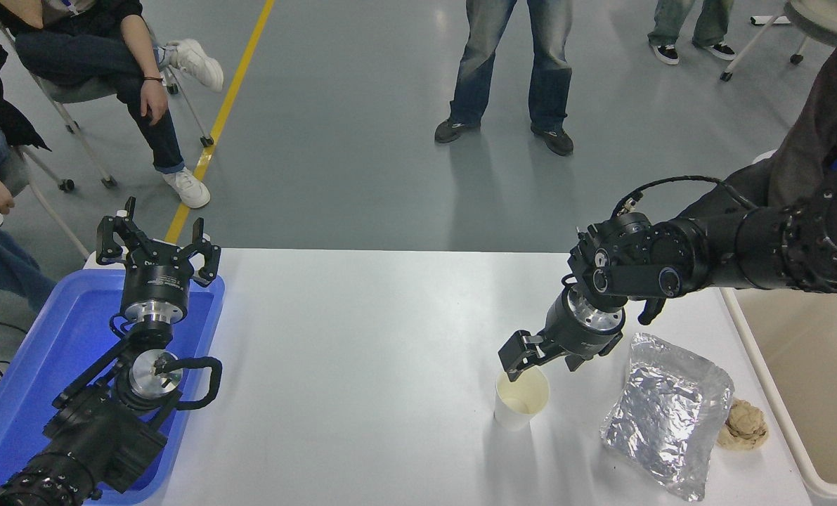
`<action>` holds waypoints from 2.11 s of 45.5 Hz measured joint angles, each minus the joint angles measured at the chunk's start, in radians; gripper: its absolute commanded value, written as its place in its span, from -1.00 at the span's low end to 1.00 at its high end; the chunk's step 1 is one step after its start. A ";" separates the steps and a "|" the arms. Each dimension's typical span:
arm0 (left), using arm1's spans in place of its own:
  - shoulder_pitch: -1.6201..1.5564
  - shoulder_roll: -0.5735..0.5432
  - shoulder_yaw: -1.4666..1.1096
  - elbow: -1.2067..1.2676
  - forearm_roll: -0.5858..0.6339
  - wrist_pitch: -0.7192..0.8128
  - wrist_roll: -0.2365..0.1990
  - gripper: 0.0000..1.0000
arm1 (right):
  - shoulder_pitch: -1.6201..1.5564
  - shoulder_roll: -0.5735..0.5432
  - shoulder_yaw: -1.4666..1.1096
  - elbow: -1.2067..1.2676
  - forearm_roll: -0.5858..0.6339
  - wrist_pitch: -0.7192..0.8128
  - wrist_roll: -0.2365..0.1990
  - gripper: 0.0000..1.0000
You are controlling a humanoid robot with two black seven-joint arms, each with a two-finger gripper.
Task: Pick up paper cup place in dustbin
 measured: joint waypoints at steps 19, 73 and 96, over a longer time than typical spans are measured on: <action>0.000 0.000 0.000 0.000 0.000 0.000 0.000 0.98 | -0.078 0.002 0.001 -0.043 -0.041 -0.047 0.002 -0.35; 0.001 0.000 0.000 0.000 0.000 0.000 0.000 0.98 | 0.544 -0.176 -0.119 0.308 0.025 0.155 -0.009 -1.00; 0.002 0.000 0.000 0.000 0.000 0.000 0.000 0.98 | 0.932 -0.236 -0.266 0.461 0.072 0.216 -0.016 -1.00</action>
